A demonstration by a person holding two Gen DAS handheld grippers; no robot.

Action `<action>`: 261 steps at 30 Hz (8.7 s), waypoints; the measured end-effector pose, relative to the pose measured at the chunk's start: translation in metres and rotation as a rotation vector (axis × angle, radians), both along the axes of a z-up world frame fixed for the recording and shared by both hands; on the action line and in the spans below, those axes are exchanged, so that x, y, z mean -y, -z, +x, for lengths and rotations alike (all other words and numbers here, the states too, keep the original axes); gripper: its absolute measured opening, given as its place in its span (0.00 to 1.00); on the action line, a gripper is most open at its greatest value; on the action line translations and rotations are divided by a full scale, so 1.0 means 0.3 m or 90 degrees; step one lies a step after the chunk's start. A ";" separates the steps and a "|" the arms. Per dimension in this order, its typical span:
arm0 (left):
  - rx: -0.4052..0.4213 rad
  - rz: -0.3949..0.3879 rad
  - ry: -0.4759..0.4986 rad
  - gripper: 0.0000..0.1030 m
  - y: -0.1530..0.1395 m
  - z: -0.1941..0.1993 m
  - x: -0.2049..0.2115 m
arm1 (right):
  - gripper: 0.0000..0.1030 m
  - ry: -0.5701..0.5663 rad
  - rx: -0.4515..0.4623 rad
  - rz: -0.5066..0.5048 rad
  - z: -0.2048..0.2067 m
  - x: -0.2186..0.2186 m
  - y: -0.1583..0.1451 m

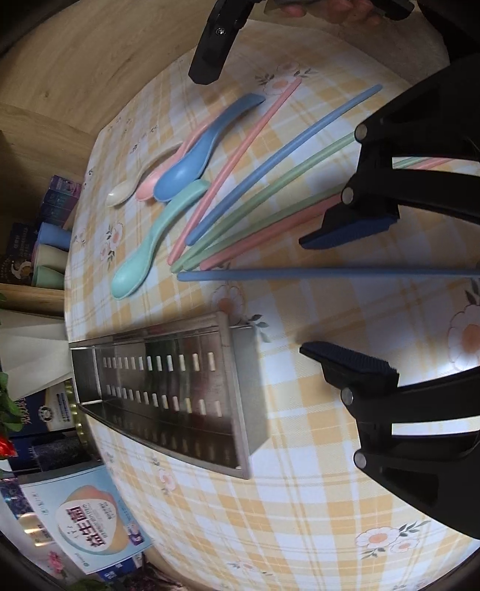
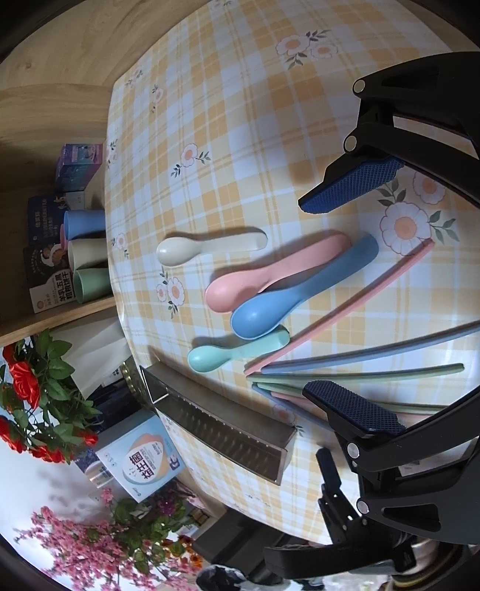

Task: Organize utensils
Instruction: 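Reach the left tool to the blue chopstick and close on it, then grasp the blue spoon handle with the right tool while the left tool holds the blue chopstick, then carry the blue chopstick into the steel tray and open the left tool, then lower the blue spoon into the steel tray and open the right tool, then move both tools back over the remaining chopsticks and spoons, then close the left tool on the pink chopstick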

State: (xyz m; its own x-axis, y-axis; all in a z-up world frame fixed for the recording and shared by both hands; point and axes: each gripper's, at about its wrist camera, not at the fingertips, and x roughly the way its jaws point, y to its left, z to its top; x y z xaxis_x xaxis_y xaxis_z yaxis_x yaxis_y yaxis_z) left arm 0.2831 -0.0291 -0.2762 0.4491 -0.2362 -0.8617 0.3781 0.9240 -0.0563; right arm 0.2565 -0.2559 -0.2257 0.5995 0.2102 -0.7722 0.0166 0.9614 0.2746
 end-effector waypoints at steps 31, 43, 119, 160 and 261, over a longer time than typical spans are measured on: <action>-0.010 -0.027 -0.034 0.06 0.001 -0.080 -0.065 | 0.29 -0.077 -0.038 -0.030 0.055 0.012 0.057; -0.015 -0.074 -0.040 0.06 0.002 -0.084 -0.087 | 0.15 -0.126 -0.058 -0.089 0.091 -0.043 0.096; -0.074 -0.097 -0.126 0.05 -0.078 0.632 -0.079 | 0.11 0.056 -0.021 0.093 0.078 0.228 0.003; 0.153 -0.023 -0.105 0.94 -0.363 0.267 -0.473 | 0.11 -0.043 -0.096 0.028 0.340 -0.220 -0.085; -0.060 -0.013 -0.069 0.18 -0.030 -0.073 0.046 | 0.47 -0.001 0.037 0.089 -0.010 0.056 0.078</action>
State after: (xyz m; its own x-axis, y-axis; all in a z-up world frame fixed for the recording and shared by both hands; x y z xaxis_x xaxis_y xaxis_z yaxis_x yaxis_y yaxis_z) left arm 0.2612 -0.0430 -0.2673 0.3901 -0.2080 -0.8970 0.2678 0.9577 -0.1056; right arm 0.2534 -0.2726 -0.2492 0.6423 0.3138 -0.6992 -0.0044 0.9138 0.4061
